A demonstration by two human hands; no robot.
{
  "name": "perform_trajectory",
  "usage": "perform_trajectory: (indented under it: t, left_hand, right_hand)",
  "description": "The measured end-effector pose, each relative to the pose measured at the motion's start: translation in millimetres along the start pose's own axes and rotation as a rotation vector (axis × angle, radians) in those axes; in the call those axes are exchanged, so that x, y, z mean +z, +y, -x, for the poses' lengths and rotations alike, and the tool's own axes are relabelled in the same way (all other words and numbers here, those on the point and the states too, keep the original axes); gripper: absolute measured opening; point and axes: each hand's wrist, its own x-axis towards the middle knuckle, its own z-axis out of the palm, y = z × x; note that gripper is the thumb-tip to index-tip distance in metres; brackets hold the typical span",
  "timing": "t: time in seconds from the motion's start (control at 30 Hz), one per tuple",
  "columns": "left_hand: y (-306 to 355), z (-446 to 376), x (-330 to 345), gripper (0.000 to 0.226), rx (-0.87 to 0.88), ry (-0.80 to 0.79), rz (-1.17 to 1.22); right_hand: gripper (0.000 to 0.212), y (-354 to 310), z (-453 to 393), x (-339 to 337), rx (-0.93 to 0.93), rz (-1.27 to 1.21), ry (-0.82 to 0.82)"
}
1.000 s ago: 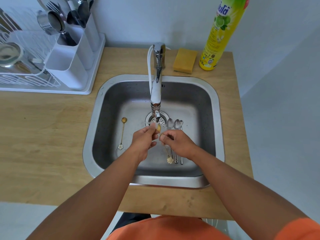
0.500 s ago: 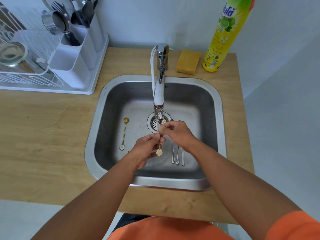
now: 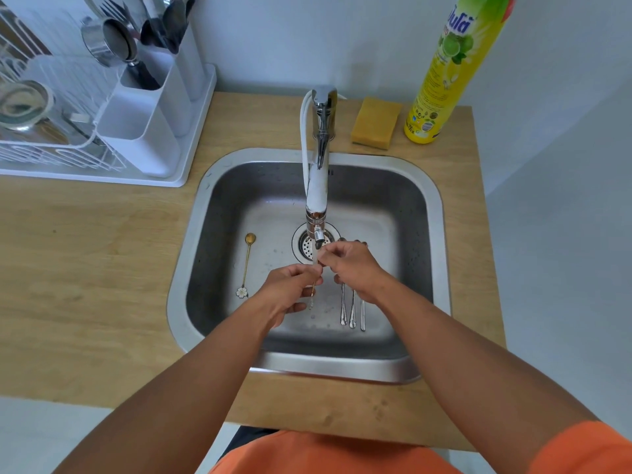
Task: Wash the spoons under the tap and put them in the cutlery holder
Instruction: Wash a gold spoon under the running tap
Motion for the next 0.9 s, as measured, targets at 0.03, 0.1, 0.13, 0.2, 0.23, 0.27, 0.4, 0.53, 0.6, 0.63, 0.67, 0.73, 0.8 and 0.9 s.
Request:
perform_trajectory:
  t: [0.03,0.1,0.13,0.2,0.23,0.27,0.4,0.53,0.6,0.63,0.67,0.73,0.8,0.9]
  left_hand:
    - [-1,0,0,0.023,0.011,0.012,0.001]
    - [-3,1,0,0.024,0.028,0.039,-0.014]
    - [-4,1,0,0.024,0.031,0.05,-0.027]
    - [-7,2,-2,0.023,0.032,0.06,-0.055]
    - [-9,3,-3,0.023,0.032,0.056,-0.073]
    - [-10,4,-5,0.023,0.03,0.048,-0.097]
    - [-14,4,-9,0.014,0.008,-0.005,-0.264]
    - [-14,0,-19,0.02,-0.026,-0.009,-0.339]
    - [-14,-9,-30,0.02,-0.01,0.12,-0.44]
    - [-13,-14,-37,0.017,0.019,0.218,-0.502]
    - [-11,-20,-45,0.014,0.05,0.313,-0.56]
    - [-5,-29,-60,0.014,0.08,0.441,-0.646]
    - [2,-35,-69,0.024,0.079,0.498,-0.729]
    - [6,-43,-71,0.019,0.086,0.559,-0.887]
  right_hand:
    - [0.012,-1,-1,-1,-0.001,0.014,-0.002]
    - [0.012,-2,-1,0,-0.01,0.046,-0.011]
    - [0.012,-1,0,1,-0.018,0.06,-0.015]
    - [0.011,2,2,3,-0.033,0.087,-0.016]
    - [0.011,5,3,5,-0.04,0.101,-0.009]
    - [0.013,7,4,6,-0.046,0.111,0.003]
    - [0.017,11,4,6,-0.025,0.12,0.127]
    - [0.021,8,-1,-2,-0.005,0.131,0.222]
    - [0.023,7,-3,-12,0.011,0.165,0.251]
    - [0.023,8,-4,-18,0.021,0.209,0.254]
    - [0.024,9,-4,-23,0.032,0.27,0.257]
    - [0.025,12,-5,-32,0.068,0.402,0.282]
    - [0.026,18,-7,-39,0.117,0.495,0.316]
    - [0.024,28,-8,-43,0.164,0.593,0.363]
